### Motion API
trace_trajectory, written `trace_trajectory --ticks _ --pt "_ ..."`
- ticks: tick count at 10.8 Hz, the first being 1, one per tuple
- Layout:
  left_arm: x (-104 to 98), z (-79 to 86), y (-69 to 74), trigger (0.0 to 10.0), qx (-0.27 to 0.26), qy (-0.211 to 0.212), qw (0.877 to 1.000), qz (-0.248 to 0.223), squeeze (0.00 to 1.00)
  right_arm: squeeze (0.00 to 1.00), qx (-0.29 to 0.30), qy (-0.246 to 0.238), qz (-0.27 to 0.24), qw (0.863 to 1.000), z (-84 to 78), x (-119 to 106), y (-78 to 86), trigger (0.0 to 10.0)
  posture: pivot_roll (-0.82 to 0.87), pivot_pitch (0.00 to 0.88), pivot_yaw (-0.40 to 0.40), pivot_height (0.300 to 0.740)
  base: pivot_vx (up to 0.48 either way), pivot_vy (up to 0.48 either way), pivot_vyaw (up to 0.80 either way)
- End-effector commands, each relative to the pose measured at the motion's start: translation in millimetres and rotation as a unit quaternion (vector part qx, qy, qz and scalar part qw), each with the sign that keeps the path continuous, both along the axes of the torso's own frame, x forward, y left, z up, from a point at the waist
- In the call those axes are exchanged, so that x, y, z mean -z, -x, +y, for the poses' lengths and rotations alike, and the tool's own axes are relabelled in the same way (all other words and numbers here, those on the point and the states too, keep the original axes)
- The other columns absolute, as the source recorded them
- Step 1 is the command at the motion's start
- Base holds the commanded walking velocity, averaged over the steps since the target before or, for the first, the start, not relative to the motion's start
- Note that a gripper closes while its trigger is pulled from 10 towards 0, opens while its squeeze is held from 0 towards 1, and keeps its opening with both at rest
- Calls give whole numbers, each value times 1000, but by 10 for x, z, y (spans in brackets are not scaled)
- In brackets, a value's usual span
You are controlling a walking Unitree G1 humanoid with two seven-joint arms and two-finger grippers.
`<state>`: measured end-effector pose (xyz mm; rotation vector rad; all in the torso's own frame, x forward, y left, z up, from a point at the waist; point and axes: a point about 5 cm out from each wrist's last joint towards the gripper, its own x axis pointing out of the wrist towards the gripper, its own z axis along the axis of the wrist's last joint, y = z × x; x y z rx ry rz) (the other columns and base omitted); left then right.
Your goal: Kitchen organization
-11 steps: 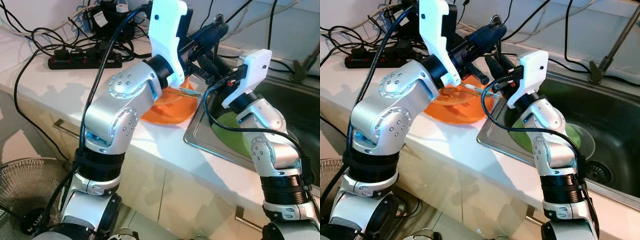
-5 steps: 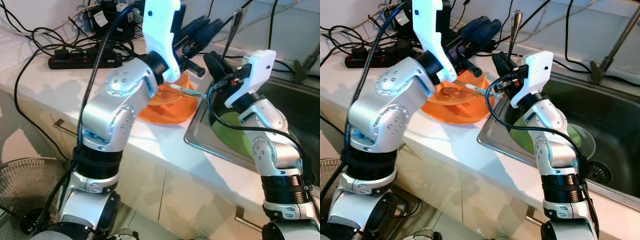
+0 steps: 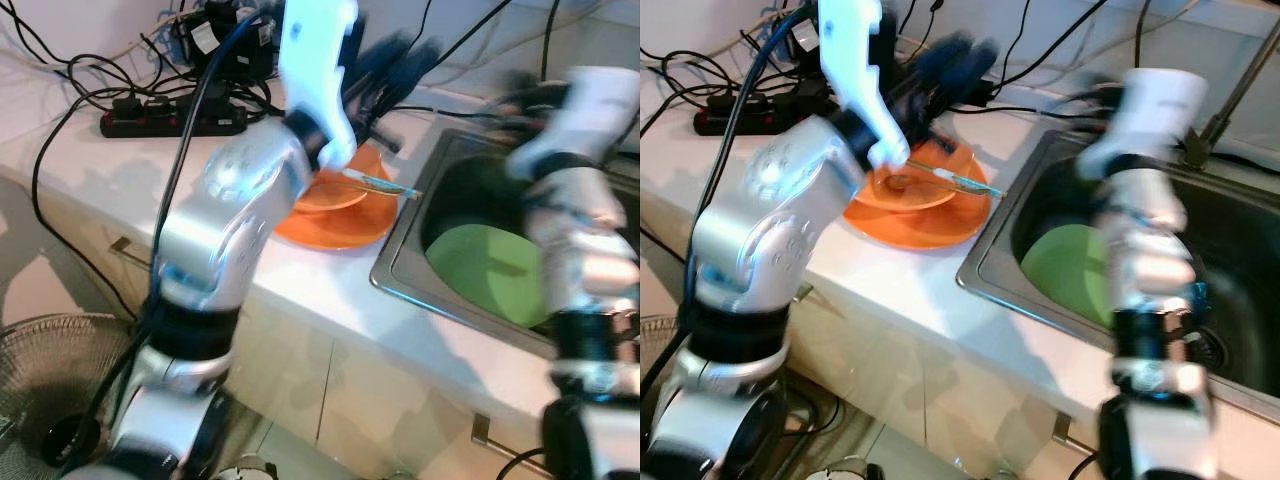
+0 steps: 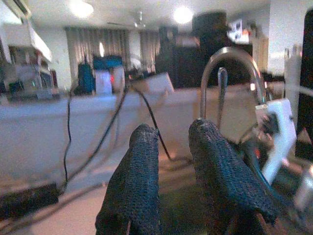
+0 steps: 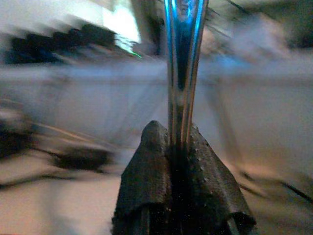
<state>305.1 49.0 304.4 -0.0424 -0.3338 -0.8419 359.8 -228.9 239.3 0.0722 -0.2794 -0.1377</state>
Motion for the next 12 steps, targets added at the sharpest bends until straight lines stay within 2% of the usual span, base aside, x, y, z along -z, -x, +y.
trace_trajectory --ticks 1,2,3,4,8,10,11,12 --pt "61 13 20 10000 4 -19 1000 3 0 0 44 -12 34 998 -145 136 -7 10000 97 34 -28 740 0 0 0" --pt "191 134 -4 10000 -16 -33 999 17 0 0 71 -19 58 996 -246 265 -1 10000 101 38 -34 740 0 0 0" --pt "371 312 -37 10000 -48 -54 997 36 0 0 74 -19 81 994 -268 423 6 10000 101 43 -39 740 0 0 0" --pt "424 375 -37 10000 -60 -62 995 43 0 0 74 -19 96 992 -250 516 -4 10000 101 43 -39 740 0 0 0" --pt "551 422 43 10000 -58 -96 993 48 0 0 84 -25 195 977 -204 1069 20 10000 110 40 -61 740 0 0 0" --pt "574 413 68 10000 -51 -119 991 41 0 0 78 -28 225 971 -163 1232 37 10000 113 34 -67 740 0 0 0" --pt "576 411 74 10000 -51 -129 990 36 0 529 75 -30 227 971 -140 1257 32 10000 113 28 -68 740 0 0 0" --pt "579 400 82 10000 -49 -135 989 32 0 718 75 -29 229 970 -126 1276 27 10000 114 26 -69 740 0 0 0"
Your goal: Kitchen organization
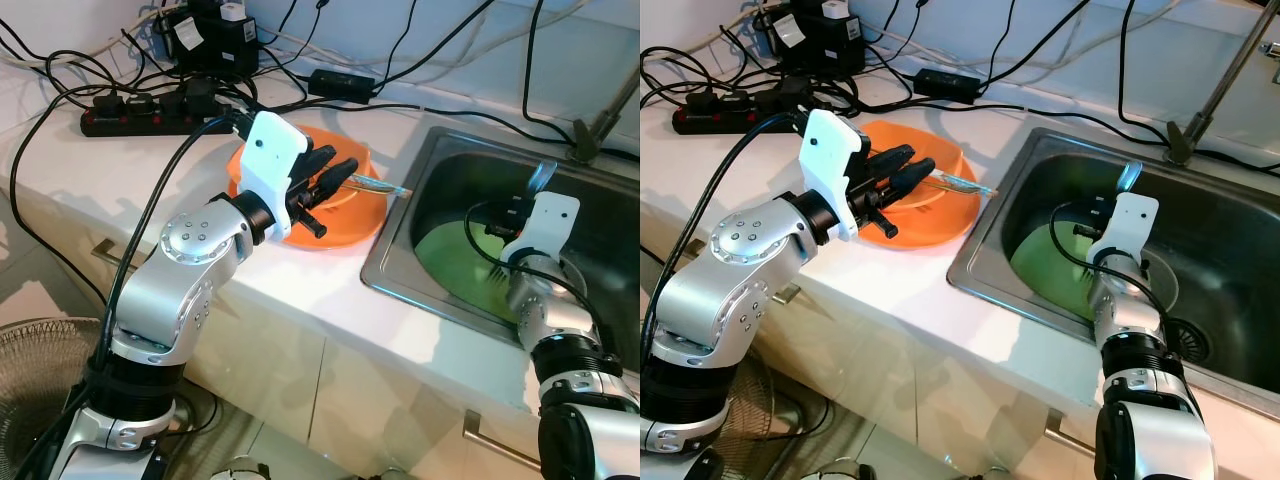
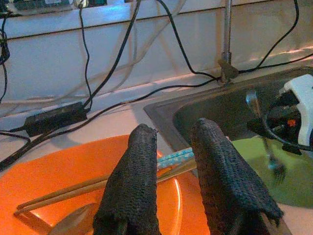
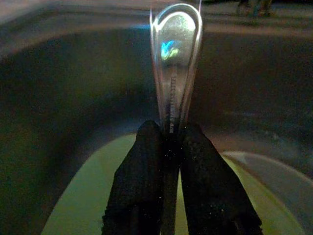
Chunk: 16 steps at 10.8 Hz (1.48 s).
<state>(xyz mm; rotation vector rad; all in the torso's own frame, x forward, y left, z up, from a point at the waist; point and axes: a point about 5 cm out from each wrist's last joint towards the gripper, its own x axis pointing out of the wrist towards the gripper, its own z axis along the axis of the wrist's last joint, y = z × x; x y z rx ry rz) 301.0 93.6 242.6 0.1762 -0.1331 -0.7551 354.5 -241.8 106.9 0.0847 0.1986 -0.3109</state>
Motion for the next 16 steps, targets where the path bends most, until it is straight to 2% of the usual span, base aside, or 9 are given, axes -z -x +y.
trace_trajectory --ticks 1,3,4,5,7,10,12,14,16 --pt "-32 -57 49 10000 16 -12 1000 -16 0 820 -3 4 -6 1000 15 -25 -23 10000 115 22 -69 740 0 0 0" --pt "-23 -71 57 10000 18 -15 1000 -16 0 808 -6 1 -1 1000 38 12 -18 10000 116 21 -70 740 0 0 0" --pt "-20 -77 59 10000 19 -19 999 -18 0 733 -8 0 -1 1000 55 21 -22 10000 117 20 -71 740 0 0 0" --pt "-1 -90 62 10000 22 -35 999 -24 0 0 -8 0 -4 1000 67 10 -29 10000 117 20 -71 740 0 0 0" --pt "18 -93 53 10000 24 -49 998 -28 0 0 -6 -1 -33 999 82 -88 -56 10000 115 26 -65 740 0 0 0" --pt "35 -101 0 10000 32 -124 989 -69 0 0 -18 -5 -56 998 159 -180 -92 10000 111 32 -58 740 0 0 0" --pt "53 -164 -119 10000 24 -196 973 -120 0 0 -22 -10 -62 998 217 -185 -100 10000 105 32 -48 740 0 0 0" --pt "66 -248 -187 10000 40 -214 967 -131 0 0 -22 -12 -68 997 224 -209 -101 10000 97 29 -42 740 0 0 0" --pt "93 -315 -187 10000 81 -237 959 -133 0 0 -17 -13 -74 997 190 -228 -94 10000 90 28 -35 740 0 0 0"
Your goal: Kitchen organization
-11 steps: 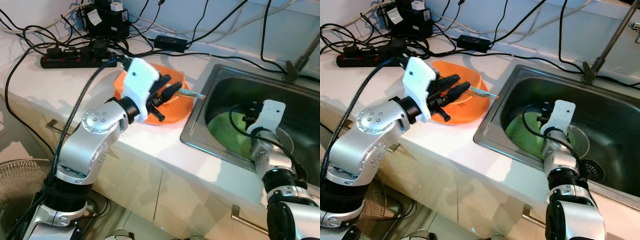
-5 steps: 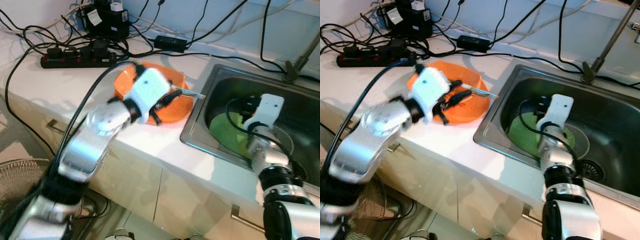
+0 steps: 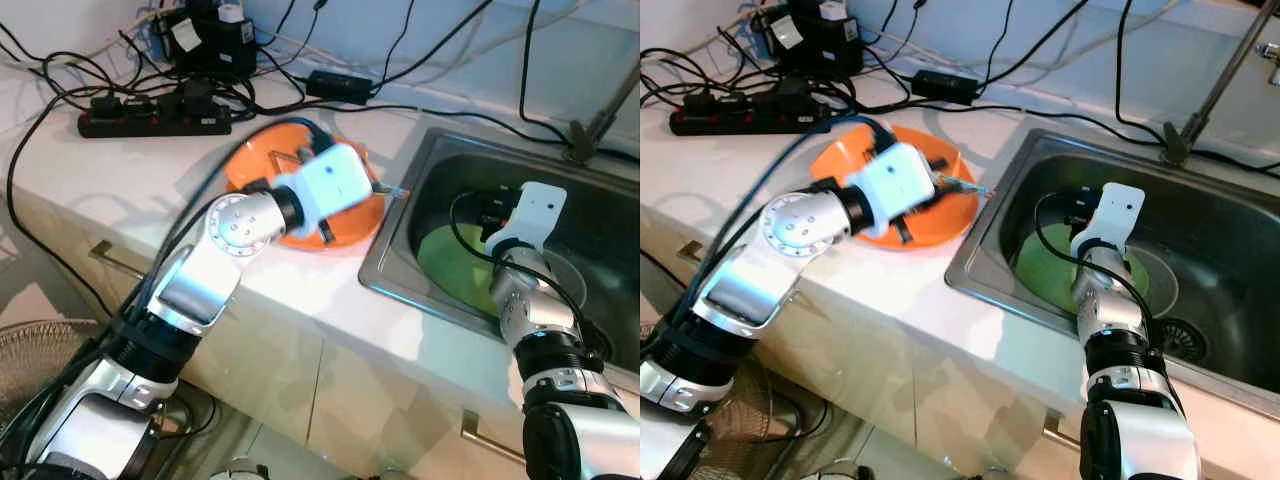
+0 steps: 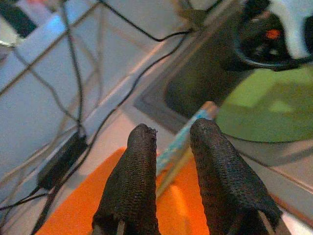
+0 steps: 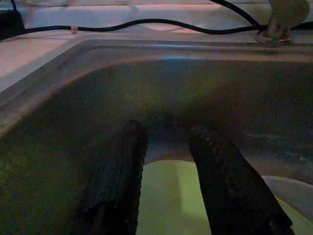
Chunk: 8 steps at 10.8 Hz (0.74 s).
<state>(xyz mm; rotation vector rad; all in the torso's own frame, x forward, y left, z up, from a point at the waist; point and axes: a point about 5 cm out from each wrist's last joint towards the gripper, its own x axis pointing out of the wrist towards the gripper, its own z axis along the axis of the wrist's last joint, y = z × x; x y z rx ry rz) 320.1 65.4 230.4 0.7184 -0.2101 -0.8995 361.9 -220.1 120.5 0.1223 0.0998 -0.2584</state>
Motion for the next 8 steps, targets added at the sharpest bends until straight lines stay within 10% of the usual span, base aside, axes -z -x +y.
trace_trajectory --ticks 1,6,8 --pt "-6 -40 19 10000 24 -19 1000 -2 0 0 7 -1 -21 1000 -32 -90 -17 10000 92 31 -35 740 0 0 0" --pt "67 -49 -12 10000 25 -74 997 -25 0 0 5 -2 -21 1000 -5 -86 -18 10000 94 33 -37 740 0 0 0" --pt "73 -70 -104 10000 -17 -73 996 -52 1000 0 4 -2 -20 1000 -7 -84 -17 10000 89 35 -38 740 0 0 0"
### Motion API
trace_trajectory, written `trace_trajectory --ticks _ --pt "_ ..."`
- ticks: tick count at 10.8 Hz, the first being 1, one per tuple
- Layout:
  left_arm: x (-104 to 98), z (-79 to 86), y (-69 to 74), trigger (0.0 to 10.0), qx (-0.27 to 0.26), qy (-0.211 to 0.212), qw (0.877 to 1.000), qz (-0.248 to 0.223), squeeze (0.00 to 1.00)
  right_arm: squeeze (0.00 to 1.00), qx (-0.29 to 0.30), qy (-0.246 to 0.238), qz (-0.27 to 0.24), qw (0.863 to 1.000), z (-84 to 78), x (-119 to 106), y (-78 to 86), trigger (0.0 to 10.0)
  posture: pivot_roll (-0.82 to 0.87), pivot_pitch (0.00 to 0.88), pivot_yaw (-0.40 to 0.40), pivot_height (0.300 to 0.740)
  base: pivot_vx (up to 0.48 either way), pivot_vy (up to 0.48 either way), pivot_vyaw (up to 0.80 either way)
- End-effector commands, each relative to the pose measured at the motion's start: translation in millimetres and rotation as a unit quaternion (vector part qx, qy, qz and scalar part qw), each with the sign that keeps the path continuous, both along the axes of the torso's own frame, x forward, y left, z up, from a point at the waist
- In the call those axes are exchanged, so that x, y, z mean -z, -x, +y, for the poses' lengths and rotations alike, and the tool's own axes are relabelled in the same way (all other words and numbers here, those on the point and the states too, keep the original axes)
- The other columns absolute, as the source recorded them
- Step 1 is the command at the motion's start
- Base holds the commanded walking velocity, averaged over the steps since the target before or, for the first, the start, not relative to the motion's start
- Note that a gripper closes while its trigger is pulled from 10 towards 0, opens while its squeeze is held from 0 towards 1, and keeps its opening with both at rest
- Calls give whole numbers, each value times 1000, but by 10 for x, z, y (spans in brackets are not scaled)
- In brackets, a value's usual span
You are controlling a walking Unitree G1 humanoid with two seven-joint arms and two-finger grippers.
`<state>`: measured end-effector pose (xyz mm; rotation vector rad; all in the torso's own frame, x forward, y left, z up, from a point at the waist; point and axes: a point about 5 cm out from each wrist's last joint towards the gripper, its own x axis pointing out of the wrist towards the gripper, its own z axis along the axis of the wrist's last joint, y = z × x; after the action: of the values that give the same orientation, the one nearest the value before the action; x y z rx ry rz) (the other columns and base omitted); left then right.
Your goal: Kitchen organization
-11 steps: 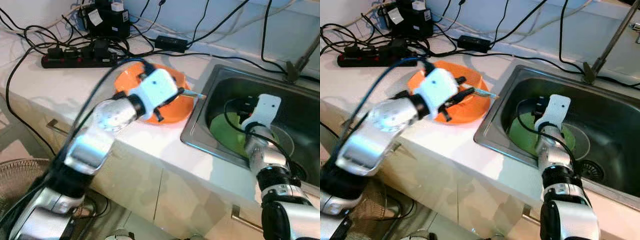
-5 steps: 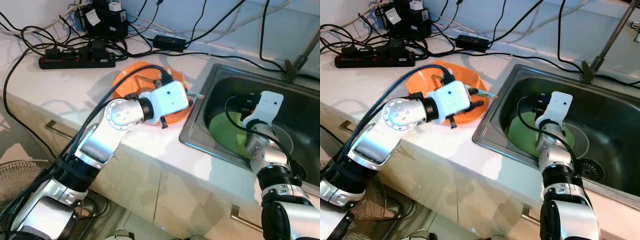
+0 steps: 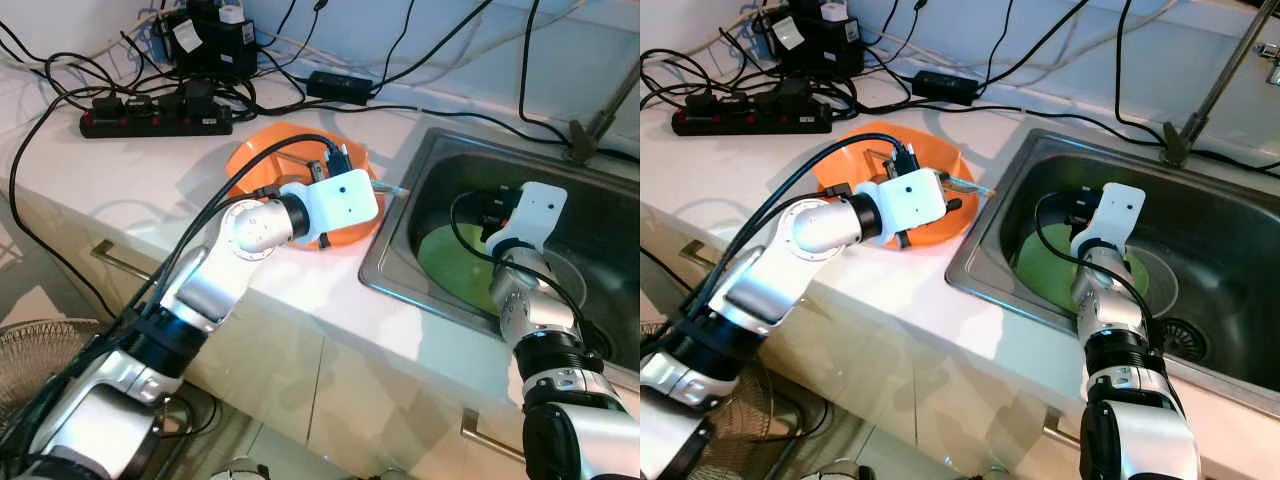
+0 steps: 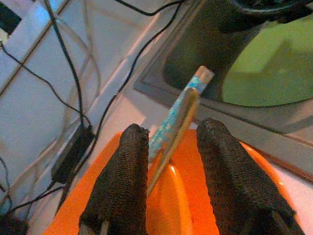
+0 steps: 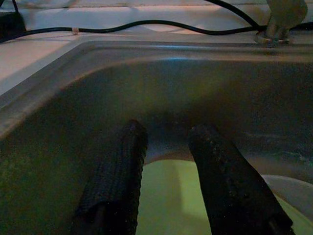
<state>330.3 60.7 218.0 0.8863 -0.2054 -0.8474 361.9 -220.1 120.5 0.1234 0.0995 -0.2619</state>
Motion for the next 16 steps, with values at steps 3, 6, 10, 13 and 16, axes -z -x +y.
trace_trajectory --ticks 3,6,10,13,16 --pt "-16 -79 -7 10000 8 -16 1000 -23 1000 0 3 -1 -18 1000 -1 -76 -14 10000 88 34 -36 740 0 0 0" --pt "28 -94 0 10000 16 -33 999 -27 0 0 3 -1 -19 1000 4 -79 -16 10000 90 36 -37 740 0 0 0" --pt "39 -163 -71 10000 1 -28 999 -29 0 0 4 -1 -18 1000 1 -72 -12 10000 87 35 -36 740 0 0 0" --pt "19 -167 -135 3882 -21 -21 999 -39 0 0 6 0 -16 1000 -5 -62 -6 10000 85 36 -36 740 0 0 0" --pt "-1 -169 -158 0 -28 -16 999 -43 0 0 6 -1 -15 1000 1 -57 -7 10000 86 35 -35 740 0 0 0"
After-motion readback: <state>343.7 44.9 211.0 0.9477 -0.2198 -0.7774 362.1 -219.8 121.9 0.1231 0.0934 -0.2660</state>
